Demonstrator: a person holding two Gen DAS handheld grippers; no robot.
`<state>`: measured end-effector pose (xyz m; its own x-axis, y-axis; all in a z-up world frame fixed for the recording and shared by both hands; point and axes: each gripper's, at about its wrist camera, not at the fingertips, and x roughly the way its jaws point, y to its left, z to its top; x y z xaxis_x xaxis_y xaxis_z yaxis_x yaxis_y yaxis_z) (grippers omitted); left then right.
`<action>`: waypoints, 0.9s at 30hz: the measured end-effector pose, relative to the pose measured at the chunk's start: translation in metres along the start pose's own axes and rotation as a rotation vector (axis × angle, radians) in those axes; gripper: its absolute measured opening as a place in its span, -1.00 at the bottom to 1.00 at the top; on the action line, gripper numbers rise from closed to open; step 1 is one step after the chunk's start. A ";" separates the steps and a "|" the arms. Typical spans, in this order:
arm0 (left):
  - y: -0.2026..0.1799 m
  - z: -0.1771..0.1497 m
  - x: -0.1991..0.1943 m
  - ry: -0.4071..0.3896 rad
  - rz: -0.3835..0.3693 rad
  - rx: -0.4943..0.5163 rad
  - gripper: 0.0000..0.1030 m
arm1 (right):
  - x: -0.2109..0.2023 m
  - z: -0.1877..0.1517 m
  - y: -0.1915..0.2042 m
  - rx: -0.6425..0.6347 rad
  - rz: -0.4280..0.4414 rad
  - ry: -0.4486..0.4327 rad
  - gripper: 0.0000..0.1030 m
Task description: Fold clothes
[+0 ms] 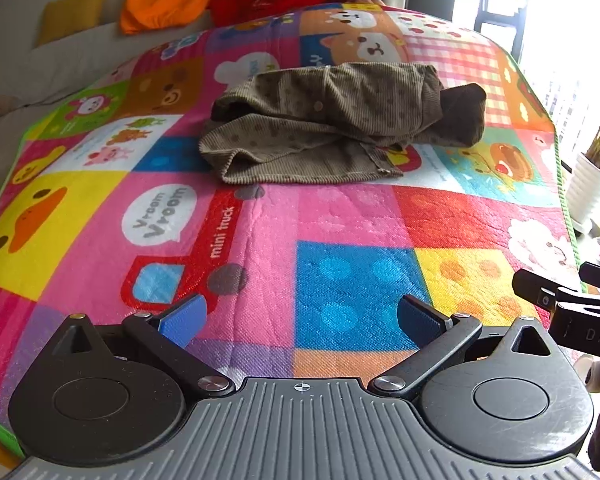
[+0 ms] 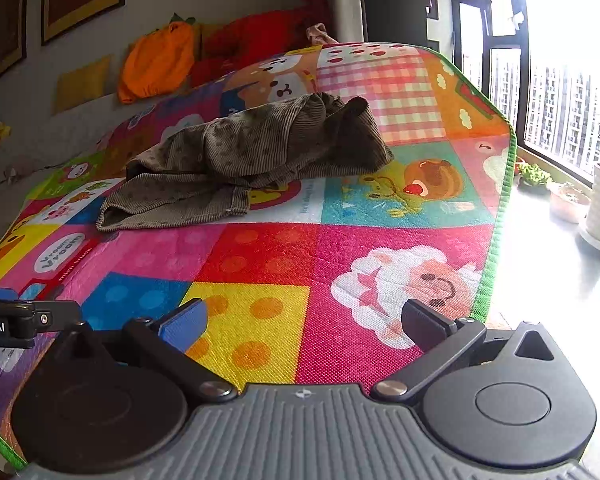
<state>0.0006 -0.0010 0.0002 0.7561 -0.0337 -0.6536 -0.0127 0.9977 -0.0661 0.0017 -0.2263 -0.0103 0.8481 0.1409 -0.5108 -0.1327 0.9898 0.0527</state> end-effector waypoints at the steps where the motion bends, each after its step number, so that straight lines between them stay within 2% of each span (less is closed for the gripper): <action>1: 0.000 0.000 0.001 0.002 0.000 0.001 1.00 | 0.000 0.000 0.000 0.001 0.001 0.002 1.00; 16: 0.002 -0.001 0.008 0.053 -0.018 -0.026 1.00 | 0.002 0.000 0.000 0.010 0.010 0.026 1.00; 27: 0.001 -0.001 0.006 0.045 -0.016 -0.016 1.00 | 0.004 0.000 0.000 0.015 0.011 0.034 1.00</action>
<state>0.0045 -0.0006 -0.0048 0.7261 -0.0522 -0.6856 -0.0118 0.9960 -0.0884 0.0051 -0.2262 -0.0119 0.8284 0.1516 -0.5392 -0.1346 0.9883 0.0712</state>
